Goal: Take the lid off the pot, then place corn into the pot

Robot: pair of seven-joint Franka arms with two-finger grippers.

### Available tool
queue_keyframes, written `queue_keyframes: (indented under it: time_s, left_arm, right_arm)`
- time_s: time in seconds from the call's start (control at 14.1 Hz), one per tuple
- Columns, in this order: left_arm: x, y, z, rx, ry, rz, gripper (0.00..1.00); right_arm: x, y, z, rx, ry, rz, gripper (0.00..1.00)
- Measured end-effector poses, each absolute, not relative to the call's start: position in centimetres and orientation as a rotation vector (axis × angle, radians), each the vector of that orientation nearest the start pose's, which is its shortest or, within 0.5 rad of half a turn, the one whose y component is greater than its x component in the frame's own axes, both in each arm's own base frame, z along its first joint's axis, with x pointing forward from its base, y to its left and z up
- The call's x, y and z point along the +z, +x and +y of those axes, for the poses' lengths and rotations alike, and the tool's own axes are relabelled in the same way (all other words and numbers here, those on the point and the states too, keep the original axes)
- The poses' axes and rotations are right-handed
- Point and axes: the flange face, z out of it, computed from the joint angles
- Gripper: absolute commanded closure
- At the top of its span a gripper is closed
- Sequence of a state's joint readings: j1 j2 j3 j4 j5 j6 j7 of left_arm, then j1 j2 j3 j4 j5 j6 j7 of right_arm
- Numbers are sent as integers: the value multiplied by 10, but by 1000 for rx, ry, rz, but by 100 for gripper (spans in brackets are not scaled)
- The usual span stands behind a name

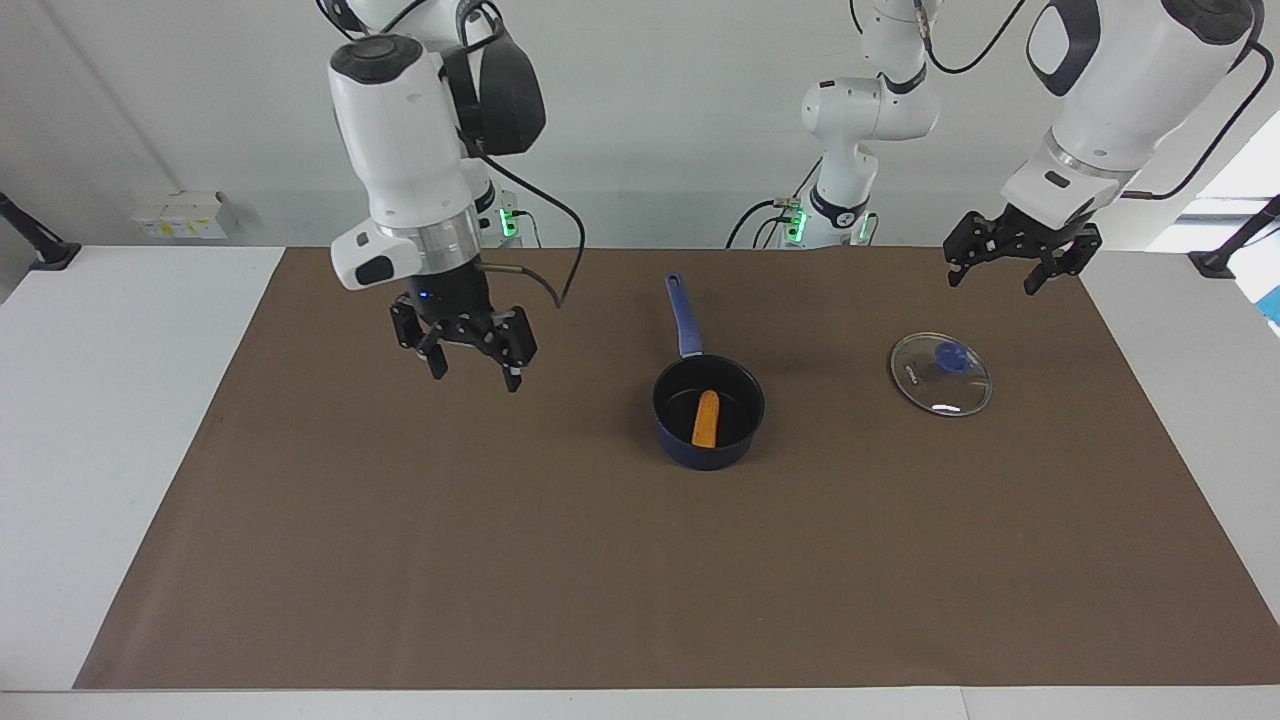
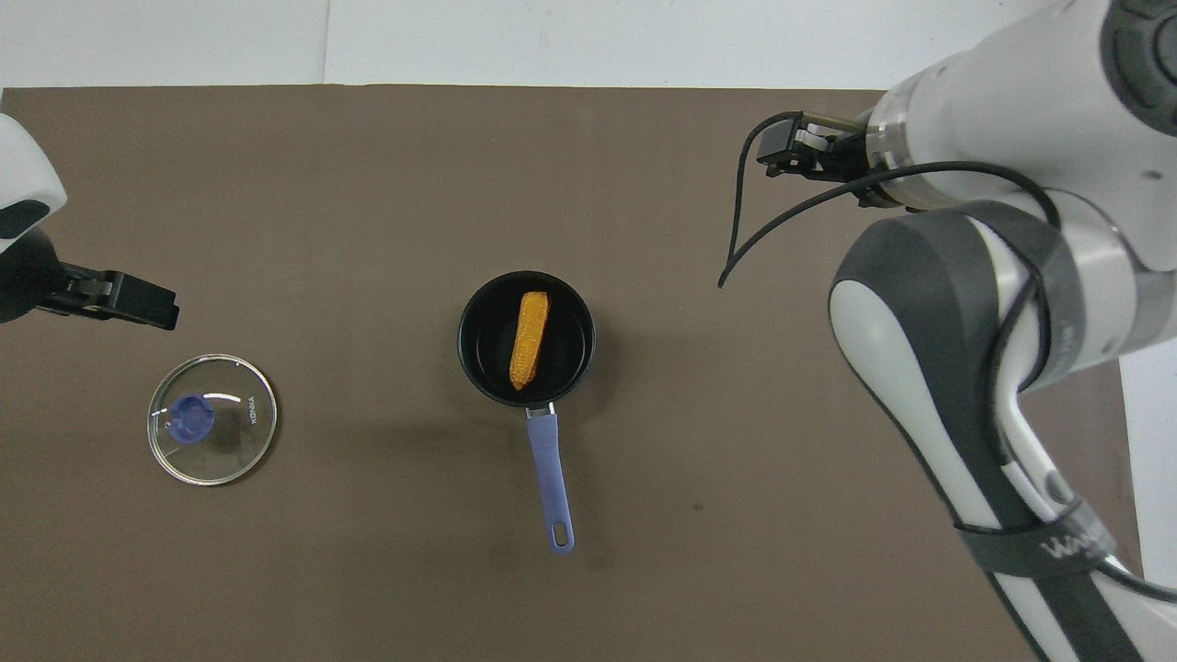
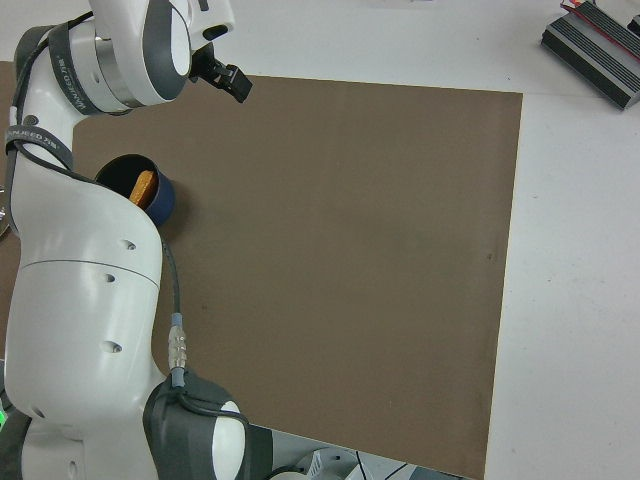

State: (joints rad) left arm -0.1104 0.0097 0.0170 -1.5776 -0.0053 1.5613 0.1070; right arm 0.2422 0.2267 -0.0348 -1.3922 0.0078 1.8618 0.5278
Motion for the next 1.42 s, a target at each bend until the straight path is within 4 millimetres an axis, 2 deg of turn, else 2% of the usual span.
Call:
queue_keyframes:
  time_s: [0.28,0.57,1.06,1.2,1.42]
  left_arm:
    - [617,554,-52,28,-3131,319,0]
    - [617,554,-52,22,-3130,320,0]
    - [617,554,-52,20,-3130,320,0]
    - [617,554,-52,20,-3131,320,0]
    - [617,554,-52,20,-3131,319,0]
  right_arm:
    - [644,608,93,-299,-3023,448,0]
    - [666,588,53,-240,-3029,426,0]
    - [722,527,-9,-188,-3032,498,0]
    - [728,515,-26,-161,-3050,437,0]
    - [714,513,-35,-95,-3068,363,0]
